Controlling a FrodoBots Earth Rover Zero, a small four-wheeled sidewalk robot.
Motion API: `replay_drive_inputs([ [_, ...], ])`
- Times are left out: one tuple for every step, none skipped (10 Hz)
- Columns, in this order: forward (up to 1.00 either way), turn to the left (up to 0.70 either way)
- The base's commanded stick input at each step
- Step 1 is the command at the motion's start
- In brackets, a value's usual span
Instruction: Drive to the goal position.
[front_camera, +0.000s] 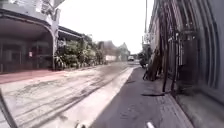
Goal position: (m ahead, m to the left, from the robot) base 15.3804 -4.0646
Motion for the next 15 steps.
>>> replay_drive_inputs([
  [0.0,0.0],
  [0.0,0.0],
  [0.0,0.0],
  [0.0,0.0],
  [0.78,0.0],
  [0.85,0.0],
  [0.85,0.0],
  [0.85,0.0],
  [0.56,0.0],
  [0.3,0.0],
  [0.45,0.0],
  [1.0,0.0],
  [1.0,0.0],
  [1.0,0.0],
  [1.0,0.0],
])
